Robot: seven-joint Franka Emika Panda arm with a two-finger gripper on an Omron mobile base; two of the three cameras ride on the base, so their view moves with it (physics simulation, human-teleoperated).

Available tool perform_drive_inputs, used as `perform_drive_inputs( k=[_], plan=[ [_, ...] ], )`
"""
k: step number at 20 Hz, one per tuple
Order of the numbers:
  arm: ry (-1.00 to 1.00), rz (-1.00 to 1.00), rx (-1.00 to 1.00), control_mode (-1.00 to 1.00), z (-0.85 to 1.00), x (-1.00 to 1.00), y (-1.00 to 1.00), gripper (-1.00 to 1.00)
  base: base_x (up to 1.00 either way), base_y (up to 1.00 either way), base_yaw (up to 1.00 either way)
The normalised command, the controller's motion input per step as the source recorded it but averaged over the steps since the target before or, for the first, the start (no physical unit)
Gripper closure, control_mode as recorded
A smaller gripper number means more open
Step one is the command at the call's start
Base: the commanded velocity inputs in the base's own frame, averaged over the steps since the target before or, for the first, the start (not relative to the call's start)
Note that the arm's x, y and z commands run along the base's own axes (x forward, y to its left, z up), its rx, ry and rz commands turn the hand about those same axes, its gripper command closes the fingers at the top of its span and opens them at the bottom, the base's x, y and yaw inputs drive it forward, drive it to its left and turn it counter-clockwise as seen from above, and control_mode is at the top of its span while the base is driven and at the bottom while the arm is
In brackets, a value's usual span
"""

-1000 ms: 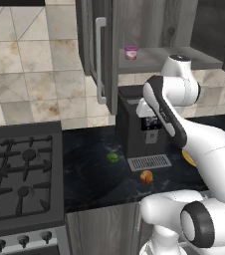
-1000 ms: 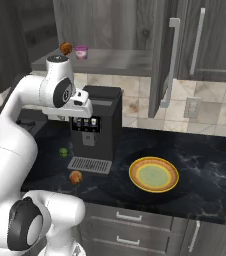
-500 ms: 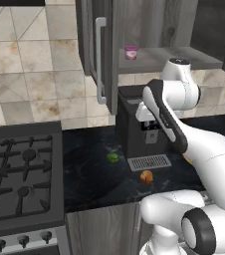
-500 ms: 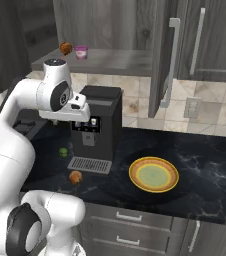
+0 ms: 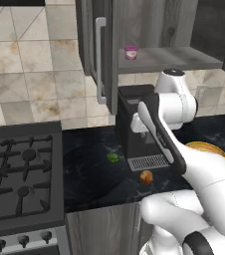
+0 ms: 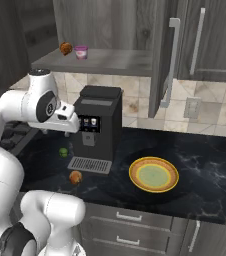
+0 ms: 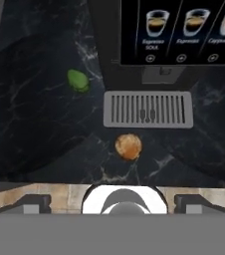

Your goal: Pick the avocado and bread from the counter and place them on the plate. Then pick the jam from the cabinet and place it next to the plate. Lastly close the cabinet door.

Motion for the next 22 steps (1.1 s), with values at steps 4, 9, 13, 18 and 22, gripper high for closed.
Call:
perform_drive_inputs(
  k=[4,9,13,18,22],
  plan=[
    [-0.03,-0.14,0.00,-1.00,-0.20,-0.33,0.12,-1.00,0.00,0.00,0.00],
    [-0.06,-0.15,0.00,-1.00,-0.22,-0.28,0.17,-1.00,0.00,0.00,0.00],
    [-0.05,-0.15,0.00,-1.00,-0.17,-0.18,0.24,-1.00,0.00,0.00,0.00],
    [-0.05,-0.15,0.00,-1.00,-0.14,-0.08,0.26,-1.00,0.00,0.00,0.00],
    [-0.04,-0.16,0.00,-1.00,-0.13,0.00,0.18,-1.00,0.00,0.00,0.00]
  ],
)
